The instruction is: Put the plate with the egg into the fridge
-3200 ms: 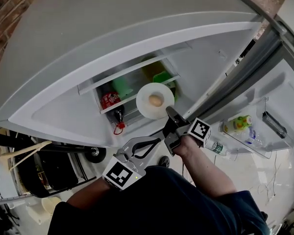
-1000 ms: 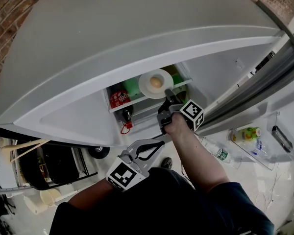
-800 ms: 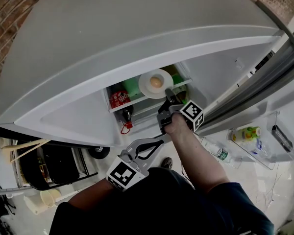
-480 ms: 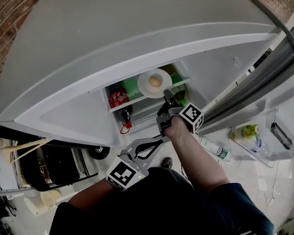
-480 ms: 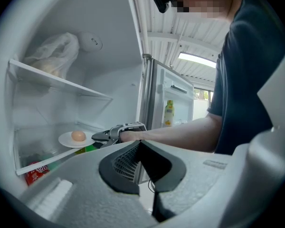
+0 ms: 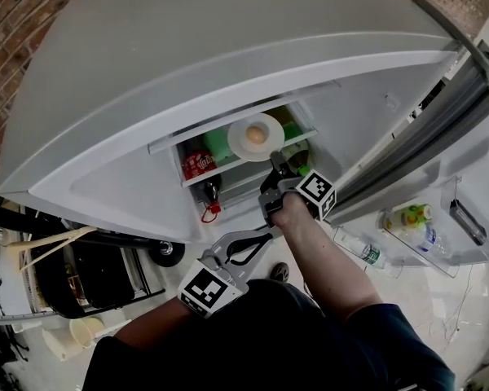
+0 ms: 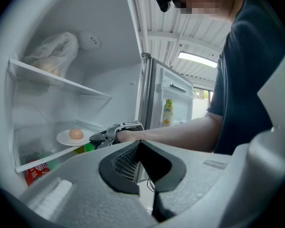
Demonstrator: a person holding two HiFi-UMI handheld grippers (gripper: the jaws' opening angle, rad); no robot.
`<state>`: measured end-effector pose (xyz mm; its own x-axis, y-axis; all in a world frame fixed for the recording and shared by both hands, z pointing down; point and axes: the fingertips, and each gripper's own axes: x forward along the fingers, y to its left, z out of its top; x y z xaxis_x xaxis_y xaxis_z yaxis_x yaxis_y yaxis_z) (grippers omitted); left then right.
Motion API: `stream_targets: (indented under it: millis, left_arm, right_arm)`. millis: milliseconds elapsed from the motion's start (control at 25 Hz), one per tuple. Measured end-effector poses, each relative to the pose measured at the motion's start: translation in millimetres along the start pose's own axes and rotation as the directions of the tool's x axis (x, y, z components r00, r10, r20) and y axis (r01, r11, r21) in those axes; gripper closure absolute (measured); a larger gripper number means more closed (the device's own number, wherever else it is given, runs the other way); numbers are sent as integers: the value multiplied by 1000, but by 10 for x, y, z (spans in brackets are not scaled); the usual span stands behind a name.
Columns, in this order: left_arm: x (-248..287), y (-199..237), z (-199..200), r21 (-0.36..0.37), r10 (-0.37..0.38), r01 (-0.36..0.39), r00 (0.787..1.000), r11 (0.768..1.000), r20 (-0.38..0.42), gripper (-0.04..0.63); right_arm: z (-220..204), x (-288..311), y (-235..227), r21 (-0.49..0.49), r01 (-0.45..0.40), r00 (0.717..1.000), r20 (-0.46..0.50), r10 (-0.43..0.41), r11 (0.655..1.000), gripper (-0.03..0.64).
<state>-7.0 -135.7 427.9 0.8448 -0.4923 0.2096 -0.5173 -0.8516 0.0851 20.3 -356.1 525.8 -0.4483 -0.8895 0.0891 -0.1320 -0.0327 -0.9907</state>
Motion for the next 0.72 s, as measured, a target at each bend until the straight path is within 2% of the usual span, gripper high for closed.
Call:
stream_targets:
  millis: [240, 400, 560, 720]
  left_arm:
    - [-7, -28, -5, 13, -7, 7, 1000, 1000, 0, 591]
    - [25, -67, 33, 37, -29, 28, 1000, 999, 8, 591]
    - [63, -113, 118, 8, -53, 53, 997, 999, 53, 591]
    - [71, -116, 113, 5, -78, 78, 995, 997, 61, 591]
  right_arm:
    - [11, -40, 17, 60, -46, 999, 16, 45, 997, 589]
    - [36, -221, 87, -3, -61, 998, 11, 61, 998, 568]
    - [29, -575, 187, -82, -59, 998, -25, 57, 995, 569]
    - [123, -1006, 330, -93, -87, 996, 1, 87, 992, 572]
